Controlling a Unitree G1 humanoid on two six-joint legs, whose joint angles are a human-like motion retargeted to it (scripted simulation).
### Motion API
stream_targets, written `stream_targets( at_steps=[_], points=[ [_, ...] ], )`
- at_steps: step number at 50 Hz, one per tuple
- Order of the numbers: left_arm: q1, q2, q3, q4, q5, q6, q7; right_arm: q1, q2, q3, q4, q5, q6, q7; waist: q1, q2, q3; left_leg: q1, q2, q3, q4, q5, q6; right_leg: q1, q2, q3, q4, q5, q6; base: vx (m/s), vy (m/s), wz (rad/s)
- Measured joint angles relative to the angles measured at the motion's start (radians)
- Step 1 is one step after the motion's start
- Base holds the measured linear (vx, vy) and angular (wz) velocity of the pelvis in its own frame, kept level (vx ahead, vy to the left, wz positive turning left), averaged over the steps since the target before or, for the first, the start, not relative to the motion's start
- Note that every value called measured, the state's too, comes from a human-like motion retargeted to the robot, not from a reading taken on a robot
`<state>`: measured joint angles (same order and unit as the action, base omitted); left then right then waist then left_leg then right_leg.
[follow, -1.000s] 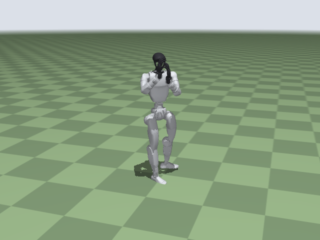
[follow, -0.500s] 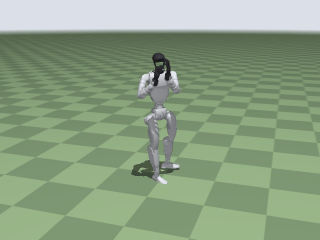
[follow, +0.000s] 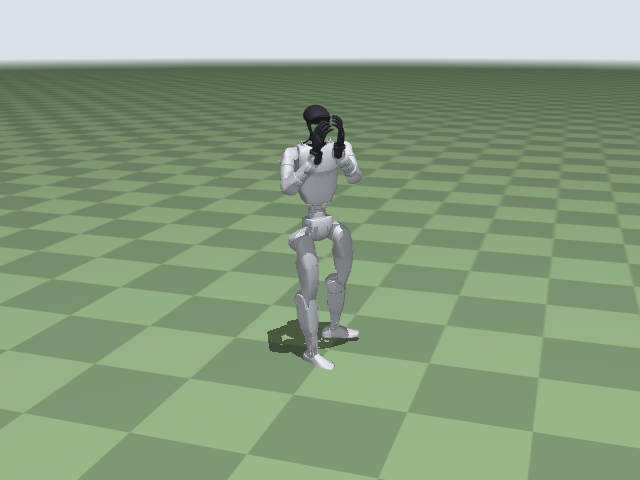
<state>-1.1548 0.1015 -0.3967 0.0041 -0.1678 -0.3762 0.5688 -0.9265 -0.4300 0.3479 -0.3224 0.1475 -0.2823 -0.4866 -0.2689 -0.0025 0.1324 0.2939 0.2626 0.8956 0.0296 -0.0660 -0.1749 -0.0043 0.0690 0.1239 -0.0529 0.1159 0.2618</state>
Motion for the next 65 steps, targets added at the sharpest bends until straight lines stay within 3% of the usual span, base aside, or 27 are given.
stream_targets(
  at_steps=[8, 12, 20, 30, 40, 50, 55, 61, 62, 63, 64, 65],
  points=[
    [0.366, 0.027, -0.100, -0.244, 0.031, -0.067, -0.140, -0.222, 0.008, 0.006, 0.088, -0.104, 0.028, -0.152, 0.054, -0.044, 0.024, -0.041, 0.009, -0.052, 0.033, -0.010, 0.010, -0.005, -0.016, -0.043, 0.001, 0.000, 0.000, -0.02, -0.01, 0.26],
    [0.308, 0.025, -0.065, -0.255, 0.012, -0.048, -0.132, -0.101, 0.006, -0.004, 0.011, -0.129, 0.021, -0.147, 0.080, -0.057, 0.020, -0.084, 0.015, -0.120, 0.053, -0.018, 0.017, -0.005, -0.034, -0.101, 0.005, -0.011, 0.000, -0.02, 0.05, 0.81],
    [0.090, 0.038, 0.055, -0.167, 0.015, -0.033, 0.030, 0.117, 0.035, 0.040, -0.097, -0.220, 0.037, -0.046, 0.155, -0.045, -0.023, -0.145, -0.028, -0.243, 0.020, -0.019, 0.011, -0.030, -0.109, -0.201, 0.067, -0.070, 0.000, 0.01, 0.17, 0.84],
    [0.379, 0.076, 0.067, -0.384, -0.028, -0.055, -0.119, 0.035, 0.092, 0.074, -0.137, -0.289, 0.056, -0.056, 0.320, -0.071, -0.078, -0.181, -0.112, -0.381, -0.017, -0.034, 0.027, 0.002, -0.218, -0.318, 0.085, -0.109, 0.000, 0.04, 0.19, 0.77],
    [0.317, 0.140, -0.022, -0.479, -0.023, -0.060, -0.113, 0.056, 0.107, 0.094, -0.258, -0.291, 0.038, -0.057, 0.384, -0.093, -0.121, -0.197, -0.192, -0.600, -0.077, -0.009, -0.021, 0.107, -0.311, -0.541, 0.100, -0.155, -0.009, 0.06, 0.15, 1.20],
    [0.399, 0.221, -0.025, -0.601, 0.032, -0.074, -0.084, 0.119, 0.118, 0.124, -0.354, -0.344, 0.029, -0.071, 0.479, -0.115, -0.140, -0.205, -0.224, -0.659, -0.102, -0.001, -0.028, 0.128, -0.340, -0.602, 0.101, -0.158, -0.012, 0.04, 0.07, 0.34],
    [0.445, 0.370, 0.016, -0.644, 0.032, -0.081, -0.105, 0.116, -0.006, 0.122, -0.362, -0.353, 0.026, -0.045, 0.469, -0.116, -0.151, -0.210, -0.230, -0.656, -0.103, -0.001, -0.038, 0.121, -0.347, -0.602, 0.101, -0.154, -0.006, 0.01, 0.02, 0.02],
    [0.482, 0.715, 0.122, -0.669, 0.069, -0.041, -0.151, 0.142, -0.364, 0.098, -0.373, -0.370, 0.053, -0.038, 0.462, -0.108, -0.157, -0.214, -0.219, -0.623, -0.114, 0.006, -0.055, 0.100, -0.331, -0.580, 0.085, -0.135, 0.000, -0.01, 0.00, -0.20],
    [0.507, 0.742, 0.129, -0.691, -0.100, -0.052, -0.218, 0.160, -0.424, 0.096, -0.377, -0.364, 0.060, -0.035, 0.467, -0.106, -0.158, -0.214, -0.214, -0.612, -0.114, 0.006, -0.059, 0.095, -0.326, -0.571, 0.080, -0.131, 0.000, -0.02, -0.01, -0.59],
    [0.567, 0.708, 0.113, -0.749, -0.608, -0.103, -0.394, 0.190, -0.477, 0.104, -0.381, -0.360, 0.079, -0.036, 0.483, -0.105, -0.164, -0.213, -0.210, -0.594, -0.113, 0.004, -0.064, 0.089, -0.319, -0.555, 0.072, -0.125, 0.000, -0.02, -0.02, -0.65],
    [0.583, 0.792, 0.152, -0.743, -0.447, -0.082, -0.357, 0.213, -0.538, 0.089, -0.389, -0.346, 0.072, -0.027, 0.484, -0.102, -0.167, -0.216, -0.204, -0.582, -0.113, 0.004, -0.068, 0.080, -0.313, -0.545, 0.067, -0.119, 0.000, -0.01, -0.03, -0.60],
    [0.577, 0.936, 0.217, -0.704, 0.049, -0.025, -0.213, 0.232, -0.604, 0.063, -0.399, -0.329, 0.051, -0.013, 0.478, -0.099, -0.169, -0.222, -0.198, -0.574, -0.112, 0.006, -0.071, 0.071, -0.305, -0.537, 0.064, -0.113, 0.000, -0.03, -0.04, -0.25]
  ],
)
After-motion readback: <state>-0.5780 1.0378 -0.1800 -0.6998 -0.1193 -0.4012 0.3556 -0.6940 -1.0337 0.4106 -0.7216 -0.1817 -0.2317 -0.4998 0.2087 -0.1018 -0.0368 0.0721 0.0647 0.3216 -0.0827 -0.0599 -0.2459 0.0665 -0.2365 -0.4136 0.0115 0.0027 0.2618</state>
